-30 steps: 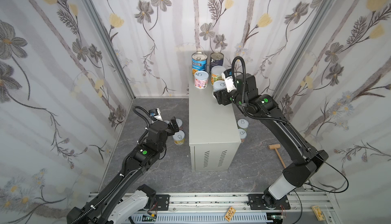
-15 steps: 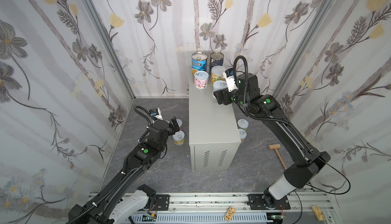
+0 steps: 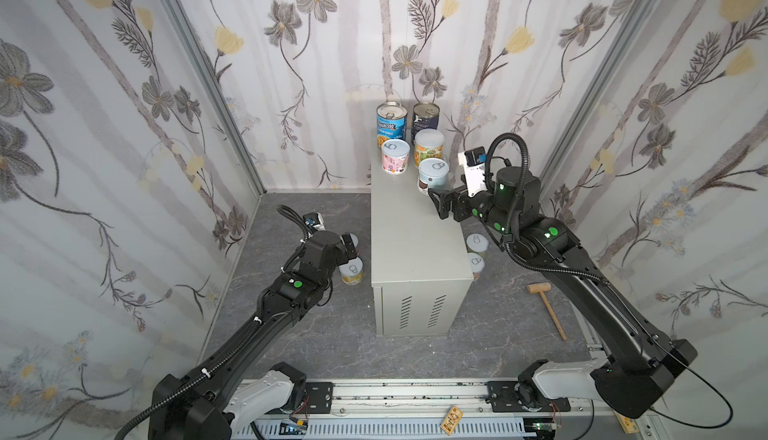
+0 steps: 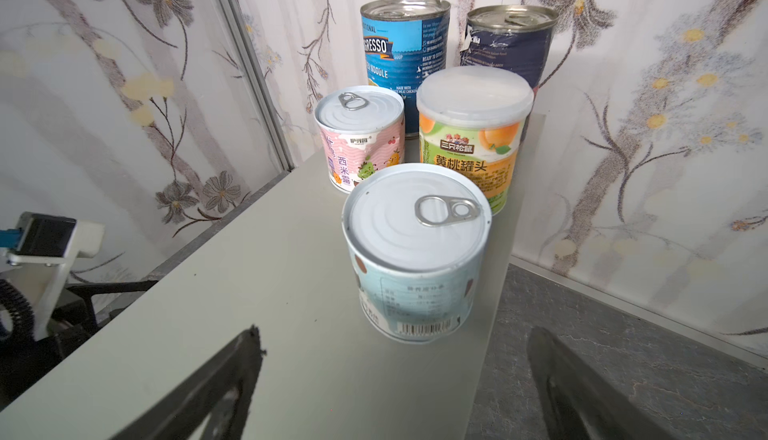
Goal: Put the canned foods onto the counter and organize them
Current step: 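Open the right gripper and withdraw it while the left gripper lowers toward floor cans, then lower the left gripper onto the nearest white-lidded floor can and grasp it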
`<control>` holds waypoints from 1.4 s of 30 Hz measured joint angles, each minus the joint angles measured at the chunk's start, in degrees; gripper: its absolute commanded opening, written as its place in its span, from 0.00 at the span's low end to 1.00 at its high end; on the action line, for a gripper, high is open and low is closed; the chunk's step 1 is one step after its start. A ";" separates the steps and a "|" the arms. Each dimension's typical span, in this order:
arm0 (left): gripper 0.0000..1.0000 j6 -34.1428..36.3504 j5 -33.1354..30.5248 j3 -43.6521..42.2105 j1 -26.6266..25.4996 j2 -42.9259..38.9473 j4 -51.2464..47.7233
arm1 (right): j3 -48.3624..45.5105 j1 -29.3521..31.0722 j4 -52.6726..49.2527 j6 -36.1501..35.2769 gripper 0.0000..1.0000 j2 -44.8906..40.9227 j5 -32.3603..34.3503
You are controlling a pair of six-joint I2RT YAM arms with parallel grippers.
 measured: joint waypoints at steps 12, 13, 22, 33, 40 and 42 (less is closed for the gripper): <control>1.00 -1.57 7.98 -5.03 1.40 5.11 -2.51 | -28.76 -0.07 23.37 3.56 1.00 -20.35 9.99; 1.00 -1.55 8.63 -5.68 1.22 5.84 -2.95 | -31.71 -0.15 25.73 4.55 1.00 -22.10 11.98; 1.00 -0.15 11.28 -9.35 -0.74 12.50 1.16 | -48.15 -2.32 36.11 15.21 1.00 -30.58 28.13; 1.00 -1.55 10.56 -7.34 -0.57 22.05 7.43 | -49.68 -3.80 37.24 18.45 1.00 -32.37 31.12; 1.00 -1.99 7.34 -6.10 -0.20 26.03 10.38 | -49.68 -4.15 38.05 18.47 1.00 -32.11 31.04; 1.00 -2.03 7.21 -5.49 0.00 27.04 10.97 | -49.68 -4.20 38.07 18.47 1.00 -32.13 31.04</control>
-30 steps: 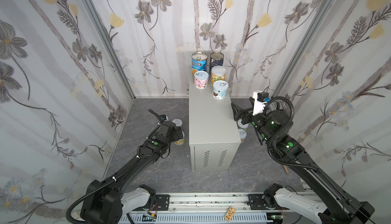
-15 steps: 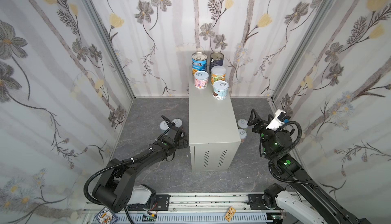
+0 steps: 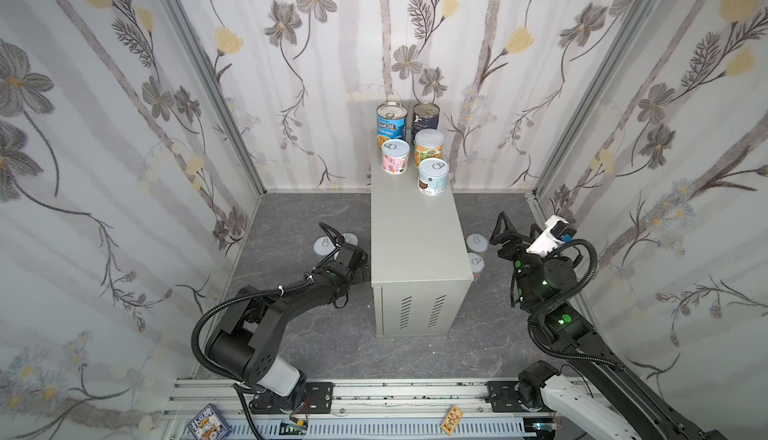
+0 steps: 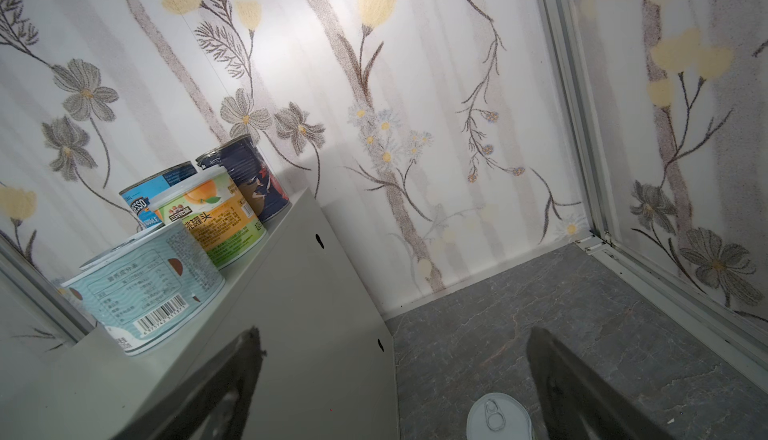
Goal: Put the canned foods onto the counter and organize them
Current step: 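Lower the left gripper onto the nearest white-lidded floor can and grasp it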
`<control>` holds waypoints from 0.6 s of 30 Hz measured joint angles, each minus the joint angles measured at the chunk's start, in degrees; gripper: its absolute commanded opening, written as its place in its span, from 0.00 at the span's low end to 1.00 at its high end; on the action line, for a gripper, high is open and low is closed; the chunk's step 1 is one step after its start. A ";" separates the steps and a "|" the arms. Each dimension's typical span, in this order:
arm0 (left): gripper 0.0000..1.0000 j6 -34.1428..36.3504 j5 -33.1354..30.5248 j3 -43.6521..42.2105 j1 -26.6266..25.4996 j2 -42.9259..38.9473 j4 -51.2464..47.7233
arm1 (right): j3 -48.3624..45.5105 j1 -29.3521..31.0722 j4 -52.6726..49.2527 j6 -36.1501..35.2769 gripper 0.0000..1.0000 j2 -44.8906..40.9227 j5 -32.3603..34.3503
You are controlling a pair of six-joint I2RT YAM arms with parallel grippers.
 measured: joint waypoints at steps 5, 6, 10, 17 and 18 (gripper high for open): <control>1.00 -0.96 -0.59 -0.42 0.87 0.68 1.88 | 0.00 -0.17 0.00 0.00 1.00 -0.15 -0.04; 1.00 -1.25 -0.72 -0.66 1.29 0.55 2.01 | 0.00 -0.26 0.00 0.00 1.00 -0.20 -0.04; 0.99 -1.31 -1.27 -1.11 2.45 -0.35 1.99 | 0.00 -0.42 -0.02 -0.02 1.00 -0.24 -0.20; 0.98 0.50 0.11 -2.47 2.49 1.01 4.74 | 0.07 -0.63 -0.04 -0.04 1.00 0.74 -0.63; 0.98 0.55 0.00 -2.80 2.49 1.38 5.07 | 0.11 -0.63 -0.04 -0.04 1.00 0.87 -0.66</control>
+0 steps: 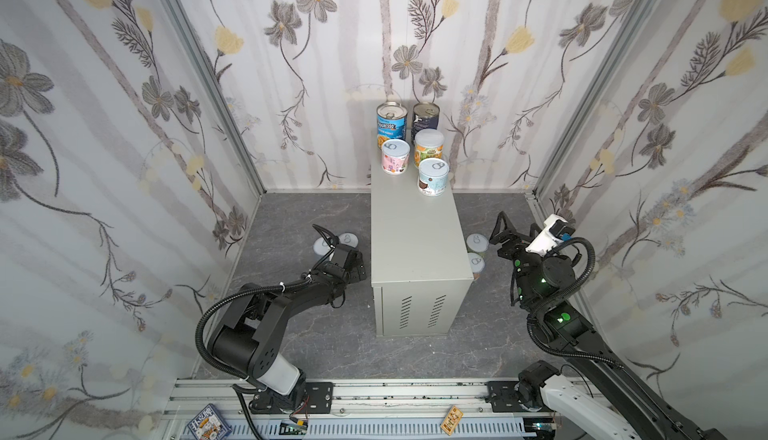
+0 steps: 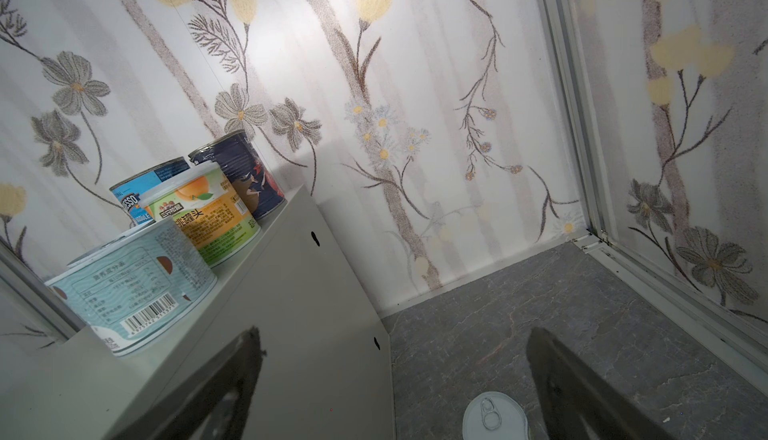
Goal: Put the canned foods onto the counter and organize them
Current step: 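Lower the left gripper onto the nearest white-lidded floor can and grasp it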
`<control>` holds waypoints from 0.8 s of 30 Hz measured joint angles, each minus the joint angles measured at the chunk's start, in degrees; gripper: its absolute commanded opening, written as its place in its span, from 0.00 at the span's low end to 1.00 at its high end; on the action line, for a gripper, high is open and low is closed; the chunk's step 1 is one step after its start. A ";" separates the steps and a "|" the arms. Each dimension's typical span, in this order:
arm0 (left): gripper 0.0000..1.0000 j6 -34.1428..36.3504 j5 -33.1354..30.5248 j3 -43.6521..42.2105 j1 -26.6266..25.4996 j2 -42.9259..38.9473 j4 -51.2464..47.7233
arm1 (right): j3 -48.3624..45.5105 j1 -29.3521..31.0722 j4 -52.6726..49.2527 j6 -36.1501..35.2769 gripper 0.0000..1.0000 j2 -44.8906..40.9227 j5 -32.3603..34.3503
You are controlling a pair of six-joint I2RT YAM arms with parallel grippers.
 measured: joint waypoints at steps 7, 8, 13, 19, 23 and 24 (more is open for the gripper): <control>0.98 1.51 -4.48 -2.82 -0.09 1.40 5.09 | 0.37 -0.07 0.00 -0.02 1.00 0.22 -0.85; 0.98 1.66 -4.90 -2.97 -0.13 1.90 5.81 | 0.37 -0.11 0.00 -0.02 1.00 0.20 -0.83; 0.95 3.50 -6.43 -3.10 -0.85 4.35 9.92 | 0.26 -0.26 0.00 -0.02 1.00 0.17 -0.83; 0.85 4.96 -8.24 -2.80 -1.20 6.40 13.51 | -0.07 -0.33 -0.07 -0.02 1.00 0.35 -0.79; 0.81 5.77 -8.79 -2.51 -1.25 7.48 14.43 | -0.11 -0.37 -0.15 -0.02 1.00 0.37 -0.79; 0.80 5.77 -8.79 -2.16 -1.25 7.78 14.38 | -0.11 -0.37 -0.15 -0.02 1.00 0.39 -0.79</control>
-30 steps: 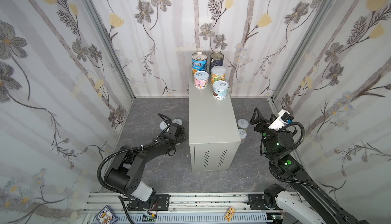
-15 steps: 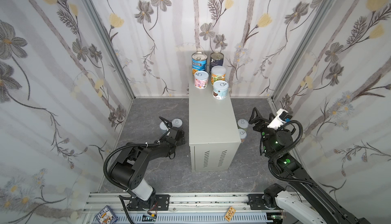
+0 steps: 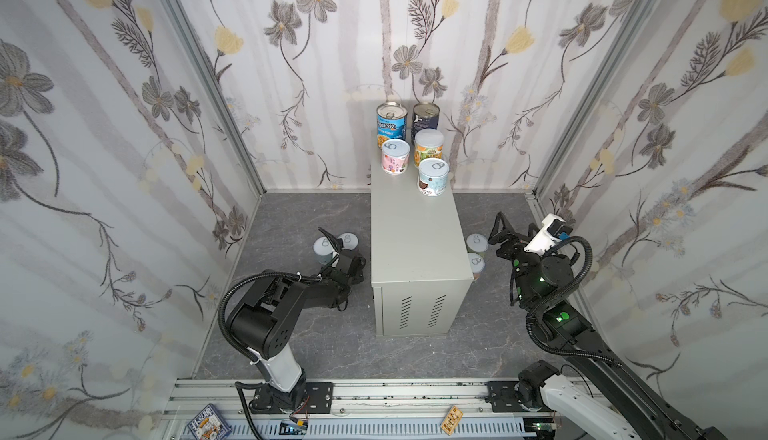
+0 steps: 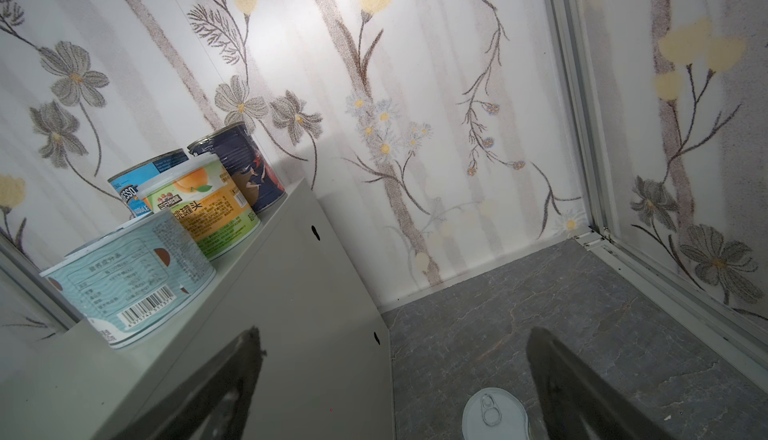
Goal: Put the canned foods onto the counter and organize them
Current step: 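Lower the left gripper onto the nearest white-lidded floor can and grasp it, then lift the grasped can up toward the cabinet top with the left gripper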
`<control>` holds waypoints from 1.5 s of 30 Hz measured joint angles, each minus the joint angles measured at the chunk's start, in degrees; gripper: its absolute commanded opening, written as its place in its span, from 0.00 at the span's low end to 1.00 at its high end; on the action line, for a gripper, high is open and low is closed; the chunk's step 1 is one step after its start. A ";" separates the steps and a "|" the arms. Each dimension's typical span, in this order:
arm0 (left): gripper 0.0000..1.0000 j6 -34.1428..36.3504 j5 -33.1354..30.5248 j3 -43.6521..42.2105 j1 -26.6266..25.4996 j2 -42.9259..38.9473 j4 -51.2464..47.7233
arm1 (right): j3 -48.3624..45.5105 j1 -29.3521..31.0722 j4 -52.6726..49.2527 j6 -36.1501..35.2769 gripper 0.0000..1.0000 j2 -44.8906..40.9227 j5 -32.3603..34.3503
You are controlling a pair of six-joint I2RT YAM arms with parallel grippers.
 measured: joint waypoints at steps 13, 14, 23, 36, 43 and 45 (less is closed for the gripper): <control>0.63 0.07 0.11 1.90 -0.11 0.90 -1.36 | 0.00 -0.11 -0.07 -0.20 1.00 0.22 0.20; 0.61 0.07 0.13 1.95 -0.11 0.76 -1.68 | 0.00 -0.11 -0.07 -0.20 1.00 0.22 0.20; 0.24 0.17 1.81 1.95 -0.11 -4.22 -6.43 | 0.00 -0.11 -0.24 -0.72 1.00 0.33 -0.09; 0.00 1.53 2.95 3.58 -0.11 -19.67 -14.75 | 3.72 -0.13 -0.35 -8.17 1.00 2.19 -15.58; 0.00 1.70 2.45 3.82 -0.04 -27.98 -17.97 | 6.75 -0.13 -3.61 -9.79 1.00 4.09 -21.44; 0.00 1.70 2.45 4.83 0.07 -30.03 -19.32 | 7.82 -0.13 -4.11 -10.10 1.00 4.13 -22.21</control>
